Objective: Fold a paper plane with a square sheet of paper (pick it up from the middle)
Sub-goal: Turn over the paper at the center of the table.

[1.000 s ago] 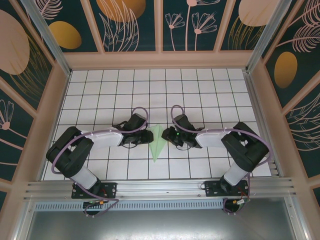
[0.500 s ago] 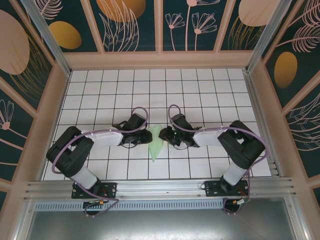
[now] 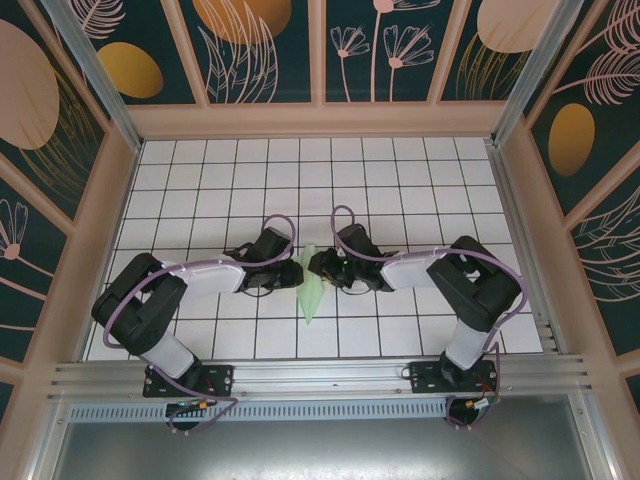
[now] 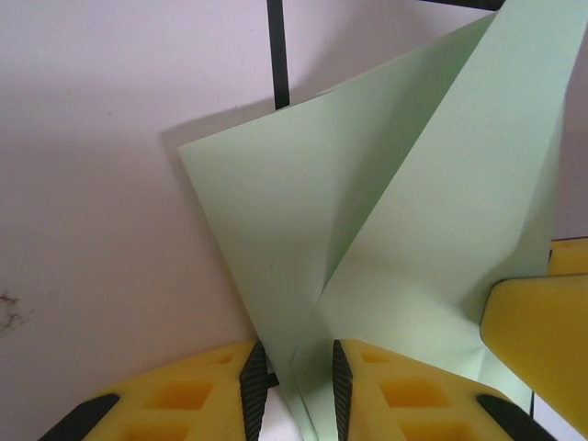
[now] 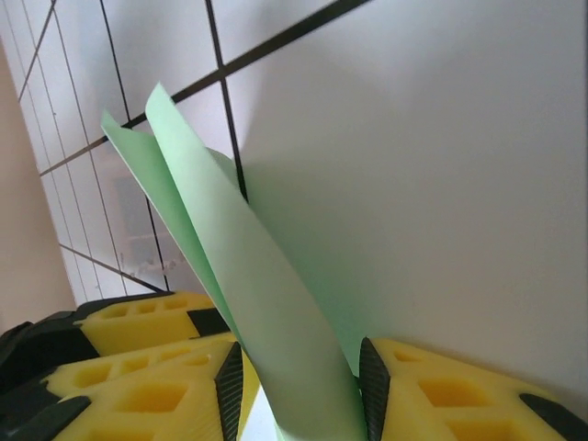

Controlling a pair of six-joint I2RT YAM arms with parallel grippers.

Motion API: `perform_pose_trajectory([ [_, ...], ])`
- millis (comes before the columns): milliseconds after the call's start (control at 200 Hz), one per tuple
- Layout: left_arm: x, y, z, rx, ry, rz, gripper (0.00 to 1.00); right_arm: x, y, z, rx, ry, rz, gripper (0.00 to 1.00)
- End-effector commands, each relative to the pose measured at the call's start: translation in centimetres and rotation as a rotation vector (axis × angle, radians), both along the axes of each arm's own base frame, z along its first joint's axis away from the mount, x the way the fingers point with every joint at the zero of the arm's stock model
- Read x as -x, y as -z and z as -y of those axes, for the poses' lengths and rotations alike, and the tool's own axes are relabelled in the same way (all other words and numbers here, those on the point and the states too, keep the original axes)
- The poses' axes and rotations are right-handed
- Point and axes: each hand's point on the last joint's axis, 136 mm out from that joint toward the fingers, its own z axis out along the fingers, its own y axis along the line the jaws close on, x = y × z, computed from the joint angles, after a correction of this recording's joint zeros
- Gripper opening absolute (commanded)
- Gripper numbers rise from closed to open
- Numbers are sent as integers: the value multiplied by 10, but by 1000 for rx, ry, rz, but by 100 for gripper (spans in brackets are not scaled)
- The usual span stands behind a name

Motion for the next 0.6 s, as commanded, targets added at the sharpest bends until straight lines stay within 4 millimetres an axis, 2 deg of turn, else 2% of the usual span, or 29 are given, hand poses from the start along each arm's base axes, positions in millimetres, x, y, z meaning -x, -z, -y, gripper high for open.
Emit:
perform_pose_trajectory([
  [0, 19, 24, -4, -22, 27, -75, 30, -12, -13, -13, -47, -6, 46, 42],
  [330, 19, 24, -4, -19, 23, -77, 30, -27, -14, -16, -71, -54, 64, 45],
  [590, 21, 25, -5, -19, 19, -79, 29, -15, -15, -8, -73, -56, 63, 44],
])
